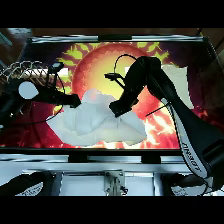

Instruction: Fold the shirts.

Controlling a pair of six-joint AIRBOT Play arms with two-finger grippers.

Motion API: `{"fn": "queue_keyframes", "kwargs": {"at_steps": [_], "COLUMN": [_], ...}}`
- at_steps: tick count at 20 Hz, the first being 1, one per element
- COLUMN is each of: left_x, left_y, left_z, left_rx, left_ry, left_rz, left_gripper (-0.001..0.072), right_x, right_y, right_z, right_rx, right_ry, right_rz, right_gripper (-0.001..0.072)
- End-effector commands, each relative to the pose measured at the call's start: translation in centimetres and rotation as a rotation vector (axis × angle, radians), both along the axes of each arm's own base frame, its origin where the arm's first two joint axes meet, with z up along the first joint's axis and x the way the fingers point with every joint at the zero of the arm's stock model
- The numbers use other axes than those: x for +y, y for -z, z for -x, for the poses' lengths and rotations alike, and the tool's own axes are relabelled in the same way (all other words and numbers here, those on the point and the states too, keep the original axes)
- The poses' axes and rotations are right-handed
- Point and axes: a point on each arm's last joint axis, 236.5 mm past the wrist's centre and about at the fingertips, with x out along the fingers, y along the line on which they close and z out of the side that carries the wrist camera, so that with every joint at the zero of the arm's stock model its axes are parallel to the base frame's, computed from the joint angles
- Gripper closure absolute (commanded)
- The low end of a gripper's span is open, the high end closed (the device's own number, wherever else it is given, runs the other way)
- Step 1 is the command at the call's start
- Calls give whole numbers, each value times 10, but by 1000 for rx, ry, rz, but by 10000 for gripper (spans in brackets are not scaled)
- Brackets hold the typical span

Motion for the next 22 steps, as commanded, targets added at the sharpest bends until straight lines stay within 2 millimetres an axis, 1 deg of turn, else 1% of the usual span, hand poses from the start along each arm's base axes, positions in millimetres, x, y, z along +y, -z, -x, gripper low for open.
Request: {"fn": "queue_keyframes", "kwargs": {"at_steps": [1, 2, 3, 4, 6, 7, 8, 9, 11, 13, 14, 15, 16, 17, 18, 19, 20, 21, 22], "left_x": [49, 60, 66, 69, 70, 69, 70, 69, 66, 64, 59, 49, 37, 26, 15, 5, -5, -15, -20], "left_y": [-32, -36, -35, -30, -21, -17, -13, -9, 5, 29, 44, 57, 70, 81, 93, 101, 109, 116, 121], "left_z": [-23, -21, -17, -9, 5, 12, 19, 24, 36, 53, 66, 80, 94, 105, 113, 117, 118, 117, 114], "left_rx": [-83, -65, -38, 4, 70, 103, 136, 161, 198, 247, 280, 311, 334, 342, 343, 343, 342, 340, 331], "left_ry": [-9, -27, -39, -47, -36, -38, -55, -65, -52, -36, -24, -12, -4, 0, -3, -13, -30, -52, -70], "left_rz": [-134, -142, -146, -152, -166, -168, -165, -164, -174, -184, -170, -135, -88, -41, 4, 45, 93, 138, 161], "left_gripper": [89, 89, 89, 91, 118, 237, 299, 300, 300, 298, 264, 159, 97, 79, 79, 79, 80, 82, 87], "right_x": [16, 14, 5, -7, -34, -47, -58, -71, -103, -127, -133, -132, -126, -119, -110, -102, -95, -92, -90], "right_y": [16, 18, 20, 19, 6, -6, -19, -33, -52, -59, -55, -46, -31, -14, 5, 21, 36, 45, 52], "right_z": [-30, -35, -40, -43, -51, -55, -59, -62, -69, -66, -59, -48, -32, -16, 0, 11, 17, 18, 15], "right_rx": [-56, -69, -81, -83, -103, -124, -148, -185, -300, -397, -404, -384, -342, -288, -225, -174, -135, -123, -127], "right_ry": [89, 95, 106, 121, 167, 199, 239, 281, 338, 372, 391, 404, 399, 398, 403, 415, 431, 448, 465], "right_rz": [-33, -28, -2, 29, 63, 59, 54, 61, 138, 217, 223, 206, 176, 147, 110, 80, 57, 40, 29], "right_gripper": [325, 141, 142, 141, 141, 141, 141, 141, 142, 141, 142, 141, 141, 141, 141, 141, 141, 141, 141]}}
